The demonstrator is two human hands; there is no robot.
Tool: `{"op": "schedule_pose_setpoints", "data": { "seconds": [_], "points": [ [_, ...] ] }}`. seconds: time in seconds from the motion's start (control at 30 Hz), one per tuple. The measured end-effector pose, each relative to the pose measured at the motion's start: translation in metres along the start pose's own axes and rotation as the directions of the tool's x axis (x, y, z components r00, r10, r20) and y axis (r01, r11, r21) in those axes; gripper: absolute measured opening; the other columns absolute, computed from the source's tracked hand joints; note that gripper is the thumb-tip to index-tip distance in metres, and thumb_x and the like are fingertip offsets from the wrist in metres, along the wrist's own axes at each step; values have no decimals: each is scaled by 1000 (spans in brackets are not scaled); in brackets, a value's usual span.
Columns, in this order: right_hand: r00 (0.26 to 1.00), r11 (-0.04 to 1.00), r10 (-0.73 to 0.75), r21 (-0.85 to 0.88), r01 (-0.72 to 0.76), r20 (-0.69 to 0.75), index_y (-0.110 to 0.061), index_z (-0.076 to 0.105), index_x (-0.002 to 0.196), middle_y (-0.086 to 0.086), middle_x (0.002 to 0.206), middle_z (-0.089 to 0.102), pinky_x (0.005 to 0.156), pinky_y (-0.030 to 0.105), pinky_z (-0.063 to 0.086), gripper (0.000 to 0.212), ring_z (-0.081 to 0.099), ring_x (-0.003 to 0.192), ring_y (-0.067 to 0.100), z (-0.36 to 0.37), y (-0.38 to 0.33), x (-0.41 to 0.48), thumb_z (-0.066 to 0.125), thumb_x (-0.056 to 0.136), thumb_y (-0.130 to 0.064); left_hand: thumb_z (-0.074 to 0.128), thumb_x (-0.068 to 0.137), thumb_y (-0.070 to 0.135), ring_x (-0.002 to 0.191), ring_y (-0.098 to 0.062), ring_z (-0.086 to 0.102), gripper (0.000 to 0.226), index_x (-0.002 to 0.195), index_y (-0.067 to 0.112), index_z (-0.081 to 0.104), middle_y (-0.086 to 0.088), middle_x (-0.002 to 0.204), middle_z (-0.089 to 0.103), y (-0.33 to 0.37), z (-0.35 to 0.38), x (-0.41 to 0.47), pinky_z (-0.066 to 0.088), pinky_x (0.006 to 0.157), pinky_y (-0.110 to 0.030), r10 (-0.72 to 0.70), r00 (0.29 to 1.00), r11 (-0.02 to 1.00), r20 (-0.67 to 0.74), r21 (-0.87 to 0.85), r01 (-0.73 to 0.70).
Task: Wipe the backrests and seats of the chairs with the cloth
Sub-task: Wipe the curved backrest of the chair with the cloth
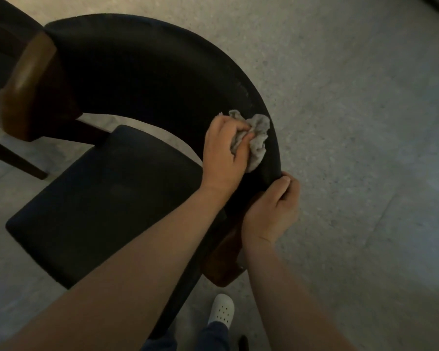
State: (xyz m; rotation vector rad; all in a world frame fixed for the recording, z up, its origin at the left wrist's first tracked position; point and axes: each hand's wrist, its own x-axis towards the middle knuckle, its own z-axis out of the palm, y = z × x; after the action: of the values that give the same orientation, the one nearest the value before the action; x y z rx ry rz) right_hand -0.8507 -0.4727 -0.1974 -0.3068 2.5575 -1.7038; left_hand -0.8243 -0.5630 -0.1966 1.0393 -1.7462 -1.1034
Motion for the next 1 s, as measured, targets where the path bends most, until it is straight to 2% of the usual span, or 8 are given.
{"op": "schedule_pose_setpoints", "data": {
  "seconds": [0.17, 0.3, 0.47, 0.57, 0.63, 0.77, 0.87, 1.0],
  "points": [
    [1000, 1000, 2, -2, -2, 14, -23, 58, 93, -15, 71, 52, 54, 10, 39, 24, 51, 63, -6, 2, 2, 0, 36, 99, -29, 58, 93, 19, 93, 6, 51, 9, 92, 26, 53, 11, 105, 46, -18, 2, -10, 43, 78, -7, -124, 987, 991, -105, -68, 118],
    [1000, 1000, -8, 18, 8, 6, -21, 58, 91, -15, 66, 50, 52, 6, 38, 24, 50, 60, -9, 2, 0, -2, 37, 100, -27, 58, 94, 23, 108, 0, 53, 12, 96, 34, 55, 8, 121, 47, -51, -21, -23, 47, 77, -11, -373, 926, 928, -61, -23, 372],
    [1000, 1000, -3, 19, 3, 6, -23, 57, 90, -28, 66, 54, 51, 6, 38, 23, 51, 60, -7, 2, 0, -2, 37, 101, -25, 43, 92, 62, 104, 5, 48, 20, 104, 46, 43, 16, 119, 34, -32, -7, -29, 42, 73, -12, -278, 960, 961, -15, -9, 278],
    [1000, 1000, -14, 8, 14, -1, -23, 57, 89, -30, 66, 54, 52, 7, 38, 23, 51, 60, -7, 1, 1, -1, 36, 100, -26, 40, 96, 52, 102, -4, 44, 27, 108, 29, 46, 7, 118, 38, -31, 13, -31, 41, 84, -22, -223, 971, 970, -89, 80, 230],
    [1000, 1000, -21, 7, 21, -9, -22, 57, 89, -27, 64, 53, 52, 8, 38, 24, 50, 59, -7, 2, 2, -1, 37, 100, -26, 39, 100, 41, 93, -1, 41, 22, 106, 22, 49, 4, 110, 43, -41, 18, -29, 38, 80, -21, -215, 966, 966, -141, 116, 232],
    [999, 999, -34, -14, 34, -6, -28, 55, 87, -33, 68, 53, 52, 5, 36, 23, 49, 59, -9, 3, 3, -1, 36, 101, -25, 36, 100, 40, 84, 1, 45, 14, 99, 30, 46, 9, 98, 44, -65, 21, -29, 38, 73, -17, -285, 944, 947, -167, 103, 304],
    [999, 999, -35, -17, 35, 6, -28, 54, 87, -28, 67, 53, 53, 5, 37, 24, 49, 59, -8, 2, 4, 0, 36, 101, -26, 36, 96, 40, 89, -6, 52, 22, 108, 26, 48, 6, 105, 48, -90, 9, -33, 50, 80, -30, -371, 926, 899, -63, 224, 376],
    [999, 998, -35, -53, 36, 20, -37, 50, 83, -13, 66, 48, 56, 9, 39, 25, 48, 60, -3, 1, 3, -1, 35, 101, -30, 45, 99, 33, 100, -21, 57, 30, 122, 15, 48, -11, 121, 51, -118, -22, -32, 51, 90, -42, -622, 778, 733, 85, 412, 541]
  ]
}}
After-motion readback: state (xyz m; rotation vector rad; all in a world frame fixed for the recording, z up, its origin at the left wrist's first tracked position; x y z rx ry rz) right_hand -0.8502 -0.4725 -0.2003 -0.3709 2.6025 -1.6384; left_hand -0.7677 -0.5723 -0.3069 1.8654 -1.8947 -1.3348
